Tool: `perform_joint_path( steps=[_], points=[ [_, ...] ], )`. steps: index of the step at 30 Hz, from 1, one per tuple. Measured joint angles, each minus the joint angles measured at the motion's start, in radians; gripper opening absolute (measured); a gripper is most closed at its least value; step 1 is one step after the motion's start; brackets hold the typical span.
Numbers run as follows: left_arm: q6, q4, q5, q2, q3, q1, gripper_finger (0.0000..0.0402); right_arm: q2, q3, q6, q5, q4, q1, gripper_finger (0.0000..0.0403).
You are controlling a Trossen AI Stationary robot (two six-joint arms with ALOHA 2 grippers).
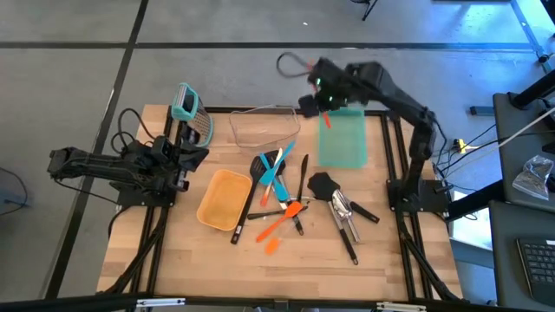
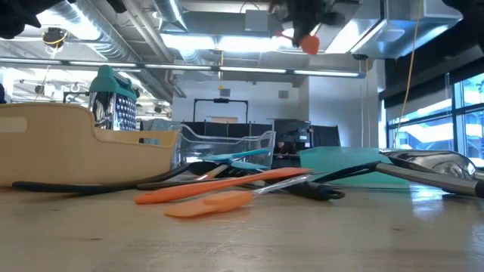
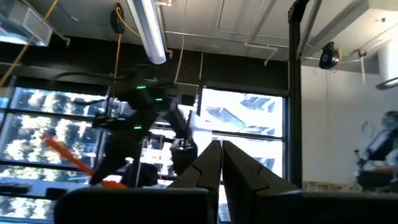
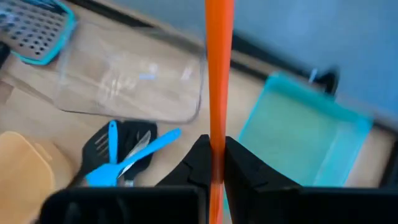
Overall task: Pick & Place Kitchen Items
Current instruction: Put the orange spatula into the green bin
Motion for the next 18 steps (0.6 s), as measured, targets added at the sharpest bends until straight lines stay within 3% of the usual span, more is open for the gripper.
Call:
perform_joint_path(
  steps=[3, 5, 18],
  points=[
    [-0.015, 0.0, 0.001, -0.001, 0.0, 0.0, 0.0008, 0.0, -0.064, 0.03, -0.151, 0.0, -0.108, 0.0024],
    [-0.016, 0.0, 0.004, -0.001, 0.0, 0.0, 0.0008, 0.0, -0.12, 0.032, -0.192, 0.0, -0.159, 0.0024],
    [-0.034, 0.0, 0.052, -0.001, 0.0, 0.0, 0.0008, 0.002, -0.577, 0.053, -0.194, 0.005, -0.321, 0.0024]
  ],
)
